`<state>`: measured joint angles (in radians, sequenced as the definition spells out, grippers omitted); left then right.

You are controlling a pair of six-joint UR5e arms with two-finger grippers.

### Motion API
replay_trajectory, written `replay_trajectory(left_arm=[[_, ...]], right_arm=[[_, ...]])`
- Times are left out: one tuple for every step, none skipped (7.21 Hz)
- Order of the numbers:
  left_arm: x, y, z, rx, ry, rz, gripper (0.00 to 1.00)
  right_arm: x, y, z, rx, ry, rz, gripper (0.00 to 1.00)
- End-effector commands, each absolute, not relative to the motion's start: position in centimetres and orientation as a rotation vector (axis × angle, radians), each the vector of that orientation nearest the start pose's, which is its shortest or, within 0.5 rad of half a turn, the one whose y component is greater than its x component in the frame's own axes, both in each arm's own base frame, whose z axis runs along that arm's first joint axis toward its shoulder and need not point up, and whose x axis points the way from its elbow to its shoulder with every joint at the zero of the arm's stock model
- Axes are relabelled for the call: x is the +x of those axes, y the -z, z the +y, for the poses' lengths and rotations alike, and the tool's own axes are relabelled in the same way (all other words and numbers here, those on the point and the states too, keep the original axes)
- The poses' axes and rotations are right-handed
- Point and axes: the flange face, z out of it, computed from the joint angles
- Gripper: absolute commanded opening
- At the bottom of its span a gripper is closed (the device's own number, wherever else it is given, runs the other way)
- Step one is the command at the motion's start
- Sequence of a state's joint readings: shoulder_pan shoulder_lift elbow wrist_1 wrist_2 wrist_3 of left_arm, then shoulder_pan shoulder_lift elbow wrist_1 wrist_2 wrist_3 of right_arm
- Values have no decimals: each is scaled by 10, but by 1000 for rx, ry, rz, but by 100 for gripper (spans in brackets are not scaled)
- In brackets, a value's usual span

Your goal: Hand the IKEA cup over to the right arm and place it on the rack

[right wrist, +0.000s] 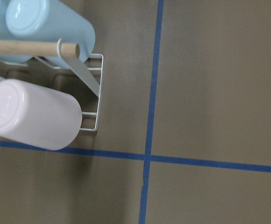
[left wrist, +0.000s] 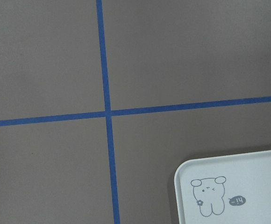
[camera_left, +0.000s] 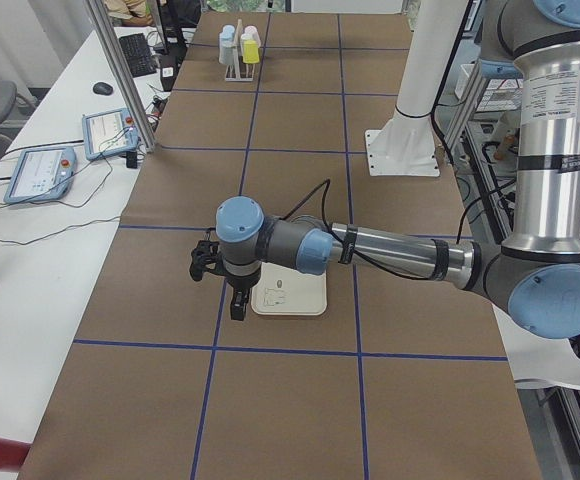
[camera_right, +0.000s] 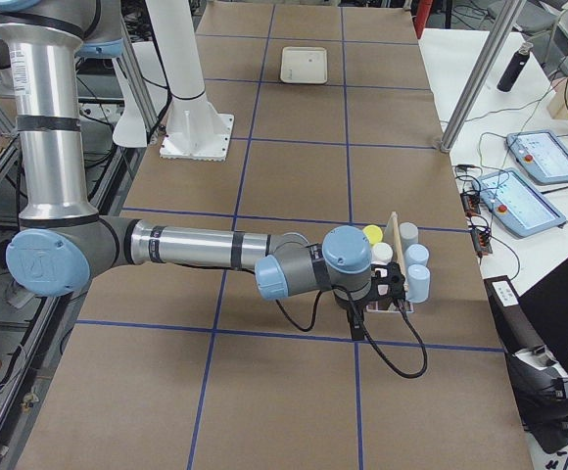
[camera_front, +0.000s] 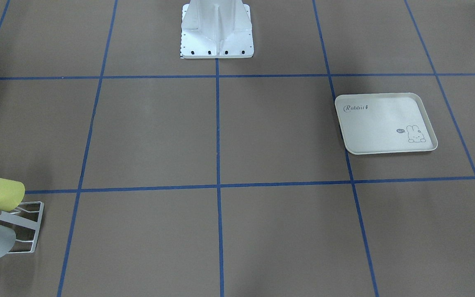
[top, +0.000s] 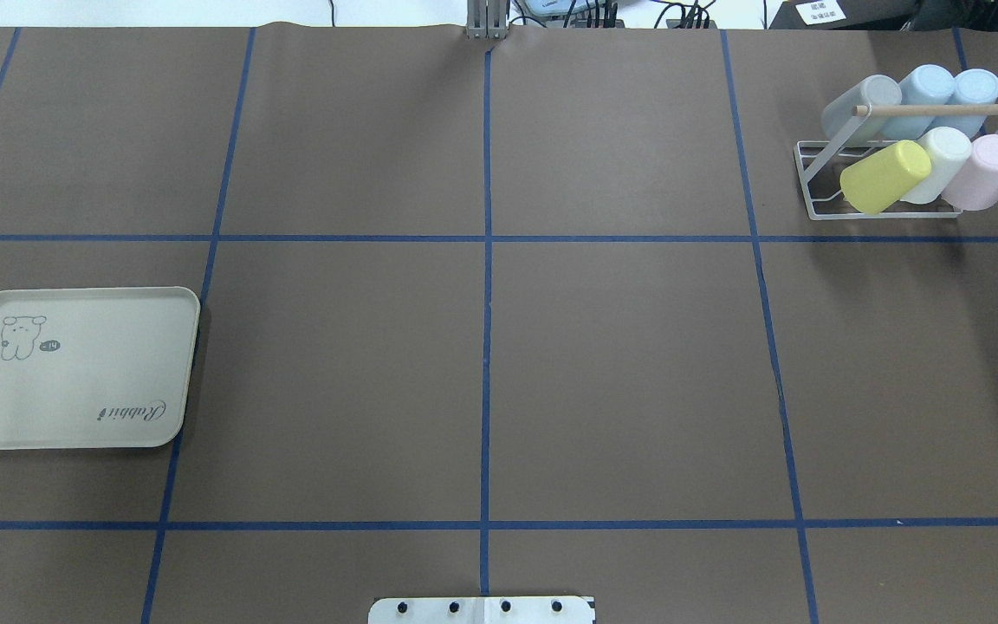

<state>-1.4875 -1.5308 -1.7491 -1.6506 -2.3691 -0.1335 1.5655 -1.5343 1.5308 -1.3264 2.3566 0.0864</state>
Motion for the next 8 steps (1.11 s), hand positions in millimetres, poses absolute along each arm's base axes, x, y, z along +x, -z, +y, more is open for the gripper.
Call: replay_trajectory(left_arm=[[-23,-588,-484,65,-13,810,100],[-22,-594,-482,37,-5,834,100],[-20,-598,-481,11,4,859,100],[-20,-599,-480,3,8,862,100],[-20,-598,-480,4,8,861,100],[-19,-597,-481,5,10,858,100],[-19,-595,-482,8,8,855,100],[-19,-595,-481,9,9,857,100]], right_arm=[[41,-632,-505,101,69,-776,99],[33,-639,-496,82,82,-777,99],[30,-643,-491,79,105,-778,99],[27,-643,-490,70,108,-779,99],[26,-639,-492,68,108,-784,99],[27,-629,-493,55,101,-785,99],[28,-617,-491,49,95,-786,99],[27,-619,-490,40,96,-786,99]])
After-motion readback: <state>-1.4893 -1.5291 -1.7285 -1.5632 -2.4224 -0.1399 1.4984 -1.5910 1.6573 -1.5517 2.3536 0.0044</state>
